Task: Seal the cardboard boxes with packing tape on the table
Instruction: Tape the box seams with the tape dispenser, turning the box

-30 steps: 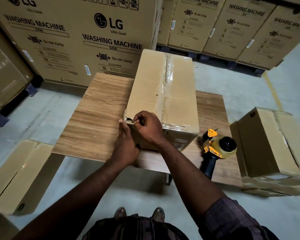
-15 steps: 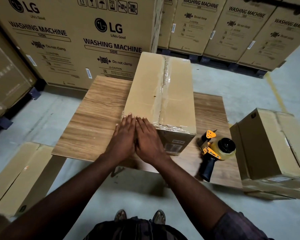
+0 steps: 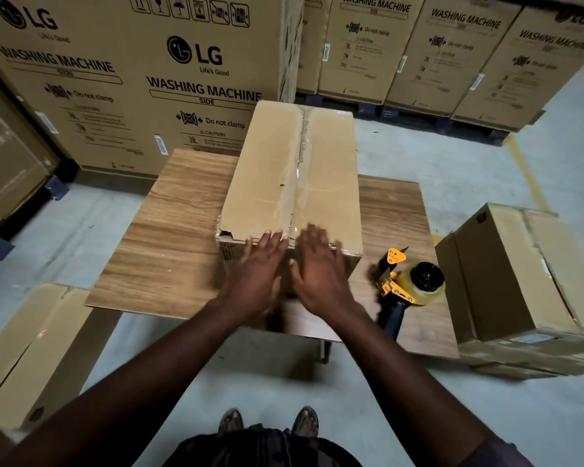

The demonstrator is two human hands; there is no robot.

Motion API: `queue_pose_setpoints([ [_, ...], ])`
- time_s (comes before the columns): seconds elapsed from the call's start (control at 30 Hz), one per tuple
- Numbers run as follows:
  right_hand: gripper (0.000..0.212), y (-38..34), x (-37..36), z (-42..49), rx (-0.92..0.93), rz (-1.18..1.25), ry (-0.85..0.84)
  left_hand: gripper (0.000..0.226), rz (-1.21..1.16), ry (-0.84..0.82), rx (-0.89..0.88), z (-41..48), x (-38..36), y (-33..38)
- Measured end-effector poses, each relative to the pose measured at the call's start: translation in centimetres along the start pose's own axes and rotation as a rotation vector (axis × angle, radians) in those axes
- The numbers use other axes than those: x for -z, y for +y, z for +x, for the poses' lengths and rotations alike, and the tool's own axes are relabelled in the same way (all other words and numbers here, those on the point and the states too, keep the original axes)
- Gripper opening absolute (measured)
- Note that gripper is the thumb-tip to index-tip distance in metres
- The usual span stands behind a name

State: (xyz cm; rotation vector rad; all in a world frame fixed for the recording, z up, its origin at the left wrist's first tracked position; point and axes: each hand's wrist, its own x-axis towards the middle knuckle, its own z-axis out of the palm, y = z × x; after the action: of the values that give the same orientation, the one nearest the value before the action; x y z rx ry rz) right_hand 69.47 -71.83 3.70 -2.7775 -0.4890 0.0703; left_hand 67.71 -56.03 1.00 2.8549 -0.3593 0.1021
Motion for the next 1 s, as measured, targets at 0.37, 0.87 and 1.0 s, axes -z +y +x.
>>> queue_pose_setpoints([
  [0.37, 0.063, 6.0, -0.5, -4.2, -0.077, 0.028, 0.116, 0.057, 0.026, 0.194, 0.062, -2.0, 0.6, -5.3],
  [0.87, 0.072, 9.1, 0.5, -4.7, -0.219, 0.082, 0.136, 0.055, -0.040, 0.223, 0.086, -2.4, -0.8, -1.9],
  [1.0, 0.073, 8.9, 1.1, -3.8, -0.157, 0.175, 0.151, 0.054, -0.153, 0.253, 0.170, -1.6, -0.7, -0.7],
])
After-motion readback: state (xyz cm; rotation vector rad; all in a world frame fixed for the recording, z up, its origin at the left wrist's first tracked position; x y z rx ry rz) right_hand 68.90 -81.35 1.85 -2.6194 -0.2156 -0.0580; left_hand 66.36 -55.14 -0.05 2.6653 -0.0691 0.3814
